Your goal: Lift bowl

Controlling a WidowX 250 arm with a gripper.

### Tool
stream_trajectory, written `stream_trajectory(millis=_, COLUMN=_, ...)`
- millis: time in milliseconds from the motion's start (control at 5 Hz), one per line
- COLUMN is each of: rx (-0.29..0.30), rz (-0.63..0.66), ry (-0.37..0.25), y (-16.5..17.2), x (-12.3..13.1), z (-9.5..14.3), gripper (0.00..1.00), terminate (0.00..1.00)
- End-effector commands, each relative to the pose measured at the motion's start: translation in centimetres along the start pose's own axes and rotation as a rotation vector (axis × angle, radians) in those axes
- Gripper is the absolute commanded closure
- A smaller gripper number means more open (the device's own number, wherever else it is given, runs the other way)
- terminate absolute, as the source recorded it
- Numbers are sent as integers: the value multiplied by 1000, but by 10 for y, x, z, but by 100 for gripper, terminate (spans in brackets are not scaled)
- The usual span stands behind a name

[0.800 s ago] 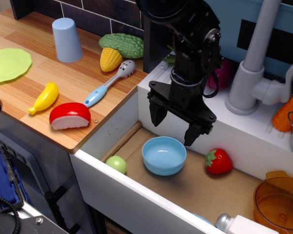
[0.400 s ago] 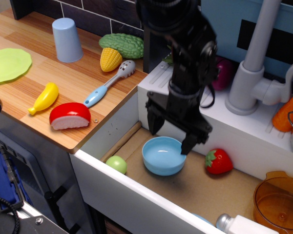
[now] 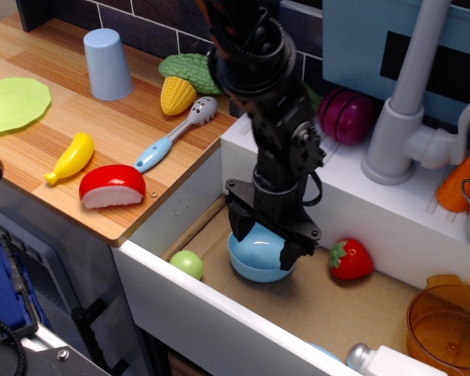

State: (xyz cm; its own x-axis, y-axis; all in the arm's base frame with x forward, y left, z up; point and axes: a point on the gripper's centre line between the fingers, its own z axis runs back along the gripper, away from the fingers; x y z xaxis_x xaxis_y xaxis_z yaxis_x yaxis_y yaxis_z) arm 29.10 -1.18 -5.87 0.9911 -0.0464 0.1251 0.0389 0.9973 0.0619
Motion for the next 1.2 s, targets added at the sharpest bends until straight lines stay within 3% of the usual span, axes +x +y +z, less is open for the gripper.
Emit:
stream_trajectory(millis=0, rx=-55, rz=-11, ry=-65, y=1, x=5, z=-10, gripper=0, terminate=0)
stream_trajectory(millis=200, rx=-97, rz=-2, ry=-86, y=-4, x=-2, z=-17, gripper=100, terminate=0)
stream_trajectory(millis=600, rx=-82, rz=0, ry=-85, y=-6, x=-2, z=-13, gripper=100, terminate=0)
stream_trajectory(millis=1000, rx=30, rz=-47, ry=-41, y=-11, x=14, z=54, gripper=100, terminate=0)
